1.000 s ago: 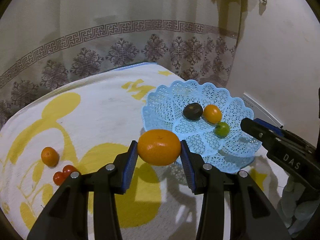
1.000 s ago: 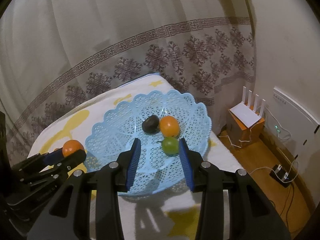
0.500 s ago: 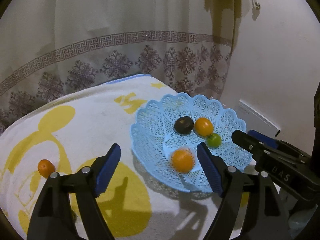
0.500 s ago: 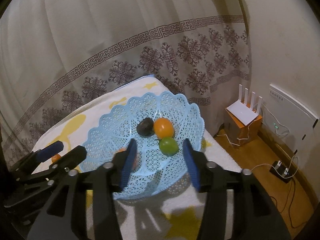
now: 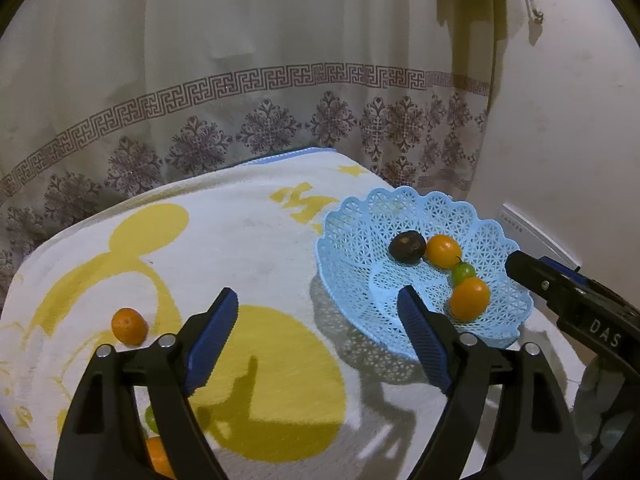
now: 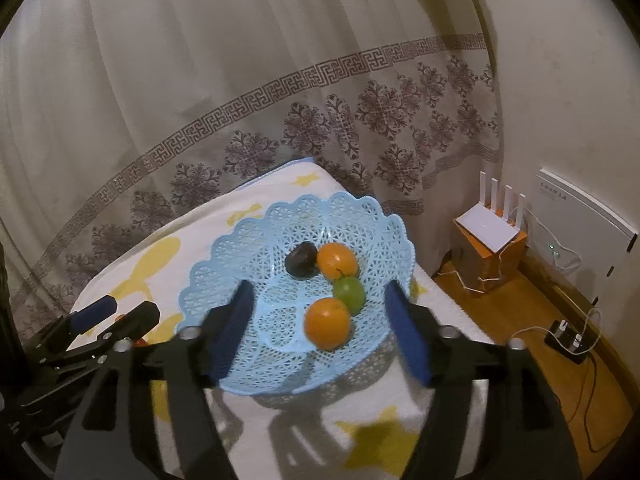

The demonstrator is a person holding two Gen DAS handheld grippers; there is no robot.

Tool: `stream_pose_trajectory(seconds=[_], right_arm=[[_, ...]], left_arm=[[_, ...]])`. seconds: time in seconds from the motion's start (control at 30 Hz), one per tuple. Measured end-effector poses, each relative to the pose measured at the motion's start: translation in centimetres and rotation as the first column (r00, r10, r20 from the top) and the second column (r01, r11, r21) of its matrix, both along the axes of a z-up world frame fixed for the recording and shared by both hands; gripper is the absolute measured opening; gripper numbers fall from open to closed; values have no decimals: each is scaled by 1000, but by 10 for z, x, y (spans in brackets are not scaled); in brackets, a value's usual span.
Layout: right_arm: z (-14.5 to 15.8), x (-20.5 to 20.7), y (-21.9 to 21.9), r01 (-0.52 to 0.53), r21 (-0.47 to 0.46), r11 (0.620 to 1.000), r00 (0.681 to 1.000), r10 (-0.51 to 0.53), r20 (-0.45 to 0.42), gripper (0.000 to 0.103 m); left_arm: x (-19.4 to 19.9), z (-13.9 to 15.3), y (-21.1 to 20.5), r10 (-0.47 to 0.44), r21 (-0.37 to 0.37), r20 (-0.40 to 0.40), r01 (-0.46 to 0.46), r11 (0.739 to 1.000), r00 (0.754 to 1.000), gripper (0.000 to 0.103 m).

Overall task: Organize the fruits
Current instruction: 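Carry both fruits to the blue basket and open both tools to release them, then move both open tools back toward the remaining fruit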

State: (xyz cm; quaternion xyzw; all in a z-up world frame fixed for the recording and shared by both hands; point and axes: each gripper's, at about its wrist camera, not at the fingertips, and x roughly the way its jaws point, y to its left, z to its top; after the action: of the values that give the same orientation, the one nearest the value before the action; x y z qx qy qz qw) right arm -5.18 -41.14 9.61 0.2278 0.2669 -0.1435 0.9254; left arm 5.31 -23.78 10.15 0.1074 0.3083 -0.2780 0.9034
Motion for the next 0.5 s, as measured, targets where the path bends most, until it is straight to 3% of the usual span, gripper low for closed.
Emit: stream_pose_trajectory(seconds=[0.3, 0.5], right_arm=[[8, -3, 18, -46, -21, 999, 999, 46, 20, 73], [13, -3, 39, -109, -56, 992, 993, 111, 36, 81]], left_arm=[[-5, 8, 24, 38, 6, 20, -39, 999, 999, 87], [2, 15, 57, 116, -1, 23, -116, 993, 993, 87]])
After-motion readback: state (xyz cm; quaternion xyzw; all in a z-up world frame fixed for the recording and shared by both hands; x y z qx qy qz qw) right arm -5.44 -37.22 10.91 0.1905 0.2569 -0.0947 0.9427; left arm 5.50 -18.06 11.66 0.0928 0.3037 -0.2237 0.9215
